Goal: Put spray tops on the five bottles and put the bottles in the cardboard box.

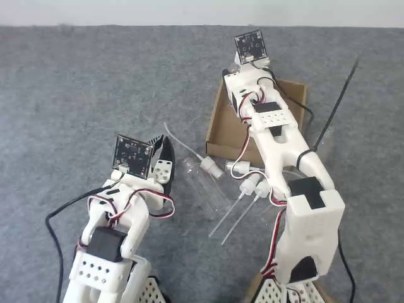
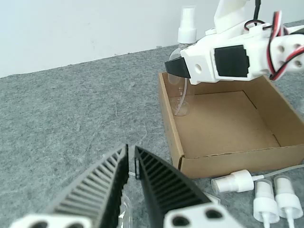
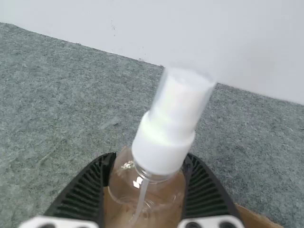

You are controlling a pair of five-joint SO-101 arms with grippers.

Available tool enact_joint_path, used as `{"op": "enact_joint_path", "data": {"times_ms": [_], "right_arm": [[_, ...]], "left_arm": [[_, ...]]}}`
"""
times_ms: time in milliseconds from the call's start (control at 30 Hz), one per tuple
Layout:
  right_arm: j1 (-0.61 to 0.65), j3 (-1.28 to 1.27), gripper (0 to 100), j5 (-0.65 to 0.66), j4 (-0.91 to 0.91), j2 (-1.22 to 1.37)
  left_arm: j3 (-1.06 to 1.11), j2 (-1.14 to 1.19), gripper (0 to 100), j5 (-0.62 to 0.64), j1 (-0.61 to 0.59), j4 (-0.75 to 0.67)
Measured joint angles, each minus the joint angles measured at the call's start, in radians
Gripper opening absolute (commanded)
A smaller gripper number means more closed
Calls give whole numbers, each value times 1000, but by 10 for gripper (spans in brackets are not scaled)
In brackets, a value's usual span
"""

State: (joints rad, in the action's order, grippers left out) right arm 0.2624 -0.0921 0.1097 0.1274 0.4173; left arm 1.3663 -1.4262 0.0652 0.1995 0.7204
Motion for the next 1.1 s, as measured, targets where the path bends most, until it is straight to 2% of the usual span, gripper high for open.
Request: {"op": "enact_joint_path", "data": {"times_ms": [167, 600, 1100], "right_arm": [[0, 0, 128, 0, 0, 0], [0, 0, 296, 0, 3, 0], [9, 72, 315, 0, 78, 0]], "left_arm": [[0, 0, 11, 0, 0, 0], [0, 0, 11, 0, 0, 0], [0, 0, 11, 0, 0, 0]]}}
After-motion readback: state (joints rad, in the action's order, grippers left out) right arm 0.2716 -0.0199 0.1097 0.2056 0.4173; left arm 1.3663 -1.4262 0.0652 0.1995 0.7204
